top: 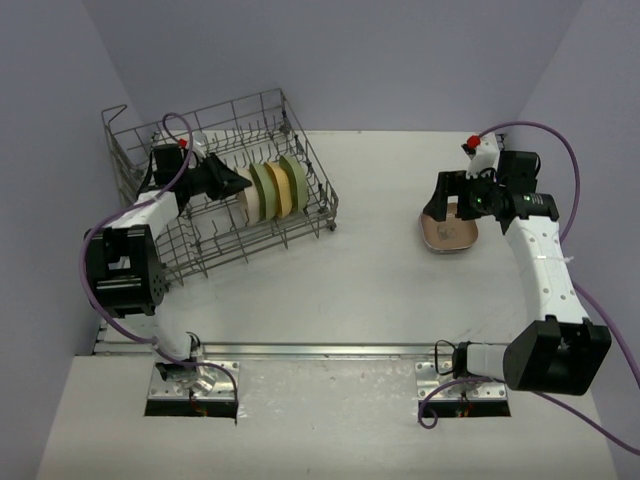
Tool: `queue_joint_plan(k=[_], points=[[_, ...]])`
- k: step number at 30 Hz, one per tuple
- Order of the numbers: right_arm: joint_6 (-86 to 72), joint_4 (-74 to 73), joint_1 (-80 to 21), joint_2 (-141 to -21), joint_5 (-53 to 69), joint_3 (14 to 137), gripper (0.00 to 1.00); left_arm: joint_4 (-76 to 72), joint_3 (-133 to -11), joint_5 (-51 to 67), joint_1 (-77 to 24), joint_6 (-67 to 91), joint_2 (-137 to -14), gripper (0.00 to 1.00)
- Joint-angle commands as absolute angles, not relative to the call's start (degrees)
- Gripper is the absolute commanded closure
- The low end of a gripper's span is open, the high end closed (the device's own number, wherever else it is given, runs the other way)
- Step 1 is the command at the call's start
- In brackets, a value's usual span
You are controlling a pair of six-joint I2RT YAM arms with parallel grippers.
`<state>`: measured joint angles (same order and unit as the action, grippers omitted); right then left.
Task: Unload the plates from the dish rack
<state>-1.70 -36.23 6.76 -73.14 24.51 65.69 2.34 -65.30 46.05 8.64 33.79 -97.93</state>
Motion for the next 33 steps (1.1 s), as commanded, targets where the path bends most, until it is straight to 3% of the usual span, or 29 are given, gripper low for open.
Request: queue_joint_plan(k=[1,3,20,22,23,27,30,33], points=[[-2.5,-35.8,7.0,-72.8,25.6,65.9,0.01,-4.3,-66.8,52.4,9.3,36.2,-97.8,0.96],[-2.5,-35.8,7.0,-72.6,25.8,66.0,0.01,-6.0,-66.2,54.0,9.2,37.6,-97.2,1.0],[-4.1,-36.8,7.0,-72.1,27.3,68.5,0.01,-32.7,-64.3,69.7,10.0,59.6,-87.5,1.0],[-4.1,-37.3,7.0,-72.0,27.3,69.3,0.01,-23.6,-68.3,71.4,8.8,49.9,-86.1,1.0],[-4.1,-37.3,7.0,-71.9,27.3,69.9,0.01,-7.5,-73.8,70.2,7.3,35.0,-85.2,1.0],[-4.0,-38.8,7.0,-71.5,27.7,71.9,0.01,30.9,-89.0,60.0,-1.0,-3.0,-84.3,1.0],[-3.9,-40.4,7.0,-71.7,28.8,74.1,0.01,43.7,-93.2,45.4,-11.4,-20.7,-82.4,1.0],[-4.2,-43.2,7.0,-71.6,30.9,76.2,0.01,46.4,-90.1,29.7,-23.3,-30.6,-78.2,1.0]])
